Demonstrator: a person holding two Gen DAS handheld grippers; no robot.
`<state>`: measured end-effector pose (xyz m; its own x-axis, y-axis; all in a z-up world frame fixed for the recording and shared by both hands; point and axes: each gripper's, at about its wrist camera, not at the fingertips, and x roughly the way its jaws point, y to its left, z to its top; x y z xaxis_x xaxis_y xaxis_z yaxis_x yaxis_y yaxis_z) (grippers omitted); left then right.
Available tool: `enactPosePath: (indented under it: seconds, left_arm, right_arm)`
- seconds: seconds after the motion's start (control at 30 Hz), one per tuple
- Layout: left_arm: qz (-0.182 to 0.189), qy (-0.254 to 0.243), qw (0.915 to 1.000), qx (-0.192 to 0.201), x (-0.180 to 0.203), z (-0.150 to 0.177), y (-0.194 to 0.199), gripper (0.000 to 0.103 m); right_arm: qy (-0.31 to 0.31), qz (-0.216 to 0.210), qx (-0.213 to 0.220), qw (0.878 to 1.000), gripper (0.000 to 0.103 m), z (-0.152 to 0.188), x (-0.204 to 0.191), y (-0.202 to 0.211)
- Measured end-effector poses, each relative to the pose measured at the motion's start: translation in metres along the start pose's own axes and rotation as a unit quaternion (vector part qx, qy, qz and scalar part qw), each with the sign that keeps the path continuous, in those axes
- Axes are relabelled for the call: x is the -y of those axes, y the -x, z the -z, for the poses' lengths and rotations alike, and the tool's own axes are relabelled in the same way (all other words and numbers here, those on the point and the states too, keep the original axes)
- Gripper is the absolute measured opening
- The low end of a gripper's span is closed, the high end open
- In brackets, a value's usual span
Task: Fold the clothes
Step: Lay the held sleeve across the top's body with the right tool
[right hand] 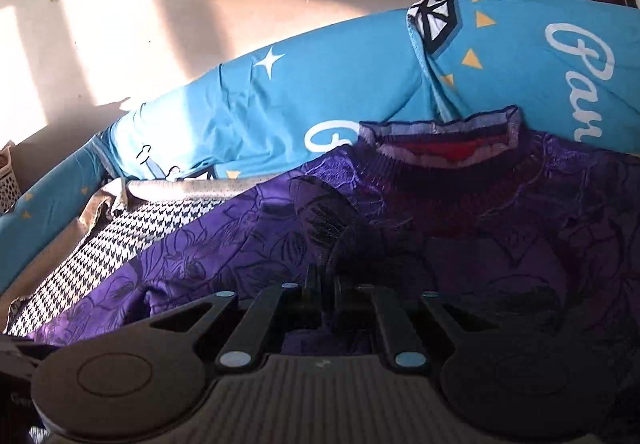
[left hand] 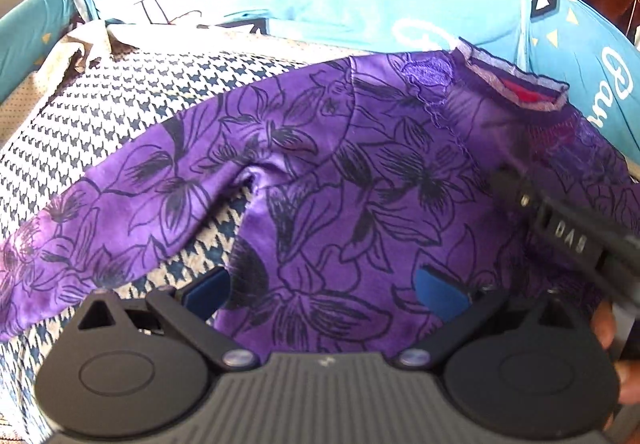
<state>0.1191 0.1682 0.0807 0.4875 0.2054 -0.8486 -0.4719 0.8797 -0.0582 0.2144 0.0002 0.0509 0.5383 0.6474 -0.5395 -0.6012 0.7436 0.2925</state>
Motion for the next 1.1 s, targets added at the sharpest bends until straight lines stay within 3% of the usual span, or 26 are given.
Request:
enactPosePath:
  seconds: [0.3, 0.47, 0.83, 1.1]
  left_arm:
    - [0.003, 0.01, 0.9999, 0.004, 0.0, -0.003, 0.002, 0.103]
    - [0.003, 0.015, 0.9999, 0.006, 0.001, -0.004, 0.003, 0.103]
    - [0.016, 0.003, 0.9995, 0.028, 0.022, -0.01, -0.003, 0.103]
    - [0.028, -0.029, 0.9983, 0.041, 0.052, -0.018, -0.018, 0.103]
  right_arm:
    - [-0.008, -0.009, -0.012, 1.0, 0.017, -0.001, 0.006, 0.006]
    - [0.011, -0.003, -0.021, 1.0, 0.033, 0.001, 0.01, 0.014]
    - [0.039, 0.021, -0.039, 0.998, 0.033, 0.002, 0.023, 0.039]
    - [0.03, 0.047, -0.048, 0.997, 0.033, 0.005, 0.061, 0.077]
